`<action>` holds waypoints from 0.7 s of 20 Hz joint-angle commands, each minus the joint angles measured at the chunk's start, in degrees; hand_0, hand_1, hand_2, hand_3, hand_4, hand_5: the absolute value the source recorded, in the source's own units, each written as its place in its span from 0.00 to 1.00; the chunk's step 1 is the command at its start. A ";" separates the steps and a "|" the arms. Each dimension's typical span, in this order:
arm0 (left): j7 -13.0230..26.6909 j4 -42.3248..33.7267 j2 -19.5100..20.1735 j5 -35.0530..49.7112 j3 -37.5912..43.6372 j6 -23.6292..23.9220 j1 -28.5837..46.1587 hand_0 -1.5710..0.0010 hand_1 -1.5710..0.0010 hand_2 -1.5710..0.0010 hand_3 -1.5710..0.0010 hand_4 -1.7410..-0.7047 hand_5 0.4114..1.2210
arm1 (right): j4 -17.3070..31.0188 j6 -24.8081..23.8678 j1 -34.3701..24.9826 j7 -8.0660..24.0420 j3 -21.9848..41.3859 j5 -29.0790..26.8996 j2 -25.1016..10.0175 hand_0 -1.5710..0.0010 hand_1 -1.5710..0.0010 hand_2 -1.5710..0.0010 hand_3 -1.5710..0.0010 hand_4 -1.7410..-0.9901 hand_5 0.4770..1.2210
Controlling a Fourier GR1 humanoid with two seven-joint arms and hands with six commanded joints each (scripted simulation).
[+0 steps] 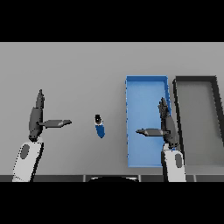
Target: Pick up the blue pipe and place it into the blue bin.
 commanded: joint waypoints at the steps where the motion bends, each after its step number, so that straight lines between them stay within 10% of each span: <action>1: -0.22 0.01 -0.05 -0.01 0.01 0.04 -0.05 1.00 1.00 1.00 1.00 0.71 0.22 | 0.03 -0.04 -0.05 0.04 -0.04 -0.04 -0.03 1.00 1.00 1.00 1.00 0.69 0.17; 6: -0.79 0.00 -0.06 -0.29 -0.19 -0.01 0.13 1.00 1.00 1.00 1.00 0.71 0.22 | 0.37 0.25 -0.34 -0.12 -0.32 -0.32 -0.35 1.00 1.00 1.00 1.00 0.69 0.17; 9: -7.24 -1.26 7.45 -0.81 -3.13 -11.71 3.40 1.00 1.00 1.00 1.00 0.70 0.22 | -3.42 3.46 3.18 -5.16 3.21 5.08 -6.10 1.00 1.00 1.00 1.00 0.68 0.17; 14: -8.75 -1.27 9.57 -0.67 -4.07 -15.75 3.75 1.00 1.00 1.00 1.00 0.71 0.22 | -5.70 3.77 4.24 -3.06 4.70 7.03 -7.21 1.00 1.00 1.00 1.00 0.69 0.16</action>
